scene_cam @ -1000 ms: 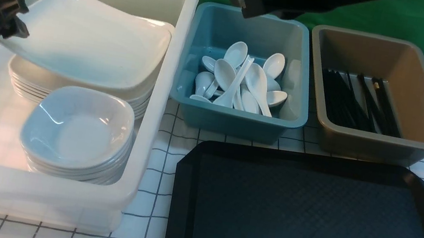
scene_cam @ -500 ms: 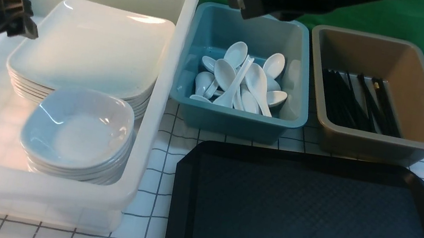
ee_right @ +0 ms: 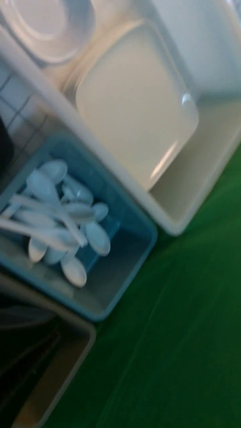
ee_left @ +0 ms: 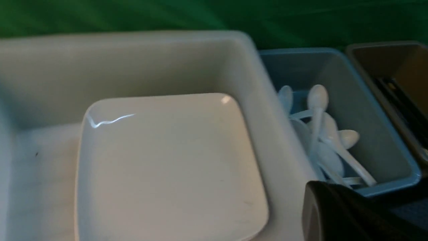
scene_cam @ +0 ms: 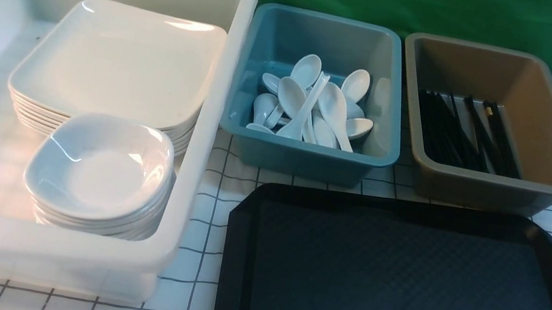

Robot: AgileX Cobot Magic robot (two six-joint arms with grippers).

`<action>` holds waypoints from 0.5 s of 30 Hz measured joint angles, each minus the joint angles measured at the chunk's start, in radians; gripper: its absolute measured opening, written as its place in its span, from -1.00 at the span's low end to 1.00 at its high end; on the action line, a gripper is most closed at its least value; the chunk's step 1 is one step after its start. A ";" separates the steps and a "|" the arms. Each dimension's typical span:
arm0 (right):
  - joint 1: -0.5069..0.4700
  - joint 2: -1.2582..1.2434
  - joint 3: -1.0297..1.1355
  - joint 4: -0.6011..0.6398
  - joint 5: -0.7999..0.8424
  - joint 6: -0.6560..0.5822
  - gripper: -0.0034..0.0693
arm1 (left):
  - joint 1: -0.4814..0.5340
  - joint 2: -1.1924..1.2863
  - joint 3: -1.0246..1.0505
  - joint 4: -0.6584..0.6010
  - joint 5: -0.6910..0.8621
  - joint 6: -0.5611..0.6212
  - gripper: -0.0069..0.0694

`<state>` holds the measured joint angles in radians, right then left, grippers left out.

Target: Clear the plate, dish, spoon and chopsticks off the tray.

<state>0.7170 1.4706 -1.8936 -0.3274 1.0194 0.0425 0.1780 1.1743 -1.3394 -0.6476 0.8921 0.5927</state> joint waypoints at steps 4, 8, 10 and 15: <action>0.000 -0.137 0.082 -0.108 0.005 0.074 -0.91 | -0.030 -0.153 0.004 0.014 0.078 0.003 -0.83; 0.000 -0.351 0.264 -0.128 -0.094 0.139 -0.91 | -0.033 -0.316 0.074 0.016 0.096 0.003 -0.83; 0.000 -0.455 0.371 -0.135 -0.167 0.164 -0.91 | -0.033 -0.375 0.125 0.016 0.104 0.006 -0.83; 0.000 -0.811 0.762 -0.170 -0.414 0.271 -0.91 | -0.033 -0.568 0.367 0.018 0.106 0.009 -0.83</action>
<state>0.7170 0.6598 -1.1311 -0.4970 0.6050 0.3134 0.1447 0.6067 -0.9720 -0.6293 0.9982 0.6019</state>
